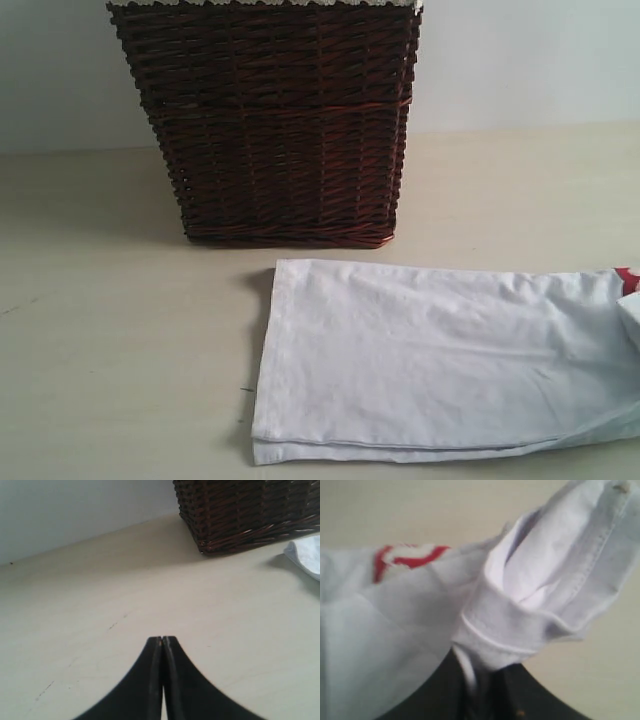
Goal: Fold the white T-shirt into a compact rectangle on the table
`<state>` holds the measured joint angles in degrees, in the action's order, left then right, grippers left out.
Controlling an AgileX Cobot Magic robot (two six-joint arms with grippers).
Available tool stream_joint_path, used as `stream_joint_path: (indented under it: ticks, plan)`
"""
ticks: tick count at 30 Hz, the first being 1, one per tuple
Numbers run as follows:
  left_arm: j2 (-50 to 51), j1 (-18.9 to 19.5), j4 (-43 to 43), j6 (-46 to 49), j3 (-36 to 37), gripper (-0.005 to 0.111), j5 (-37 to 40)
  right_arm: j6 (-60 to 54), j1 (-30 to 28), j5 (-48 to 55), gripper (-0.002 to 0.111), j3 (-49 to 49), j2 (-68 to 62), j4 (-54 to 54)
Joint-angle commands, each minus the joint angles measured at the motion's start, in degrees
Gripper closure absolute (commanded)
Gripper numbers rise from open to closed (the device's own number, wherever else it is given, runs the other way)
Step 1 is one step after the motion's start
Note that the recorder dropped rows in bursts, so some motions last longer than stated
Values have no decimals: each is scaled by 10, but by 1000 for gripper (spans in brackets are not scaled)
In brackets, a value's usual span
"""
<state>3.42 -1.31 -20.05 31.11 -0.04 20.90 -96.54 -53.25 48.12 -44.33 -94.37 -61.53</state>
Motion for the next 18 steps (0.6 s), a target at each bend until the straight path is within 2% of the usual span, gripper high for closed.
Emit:
stream_joint_path:
  ticks: [1,6,11,18]
  plan:
    - [3,2,-1,0,0,105,-4,38,-1,107,108,0,83,-48]
    - [3,2,-1,0,0,105,-4,57,-1,133,108,0,144,-48]
    - [3,2,-1,0,0,105,-4,73,-1,127,108,0,140,-32]
    - [3,2,-1,0,0,105,-4,73,-1,17,108,0,89,7]
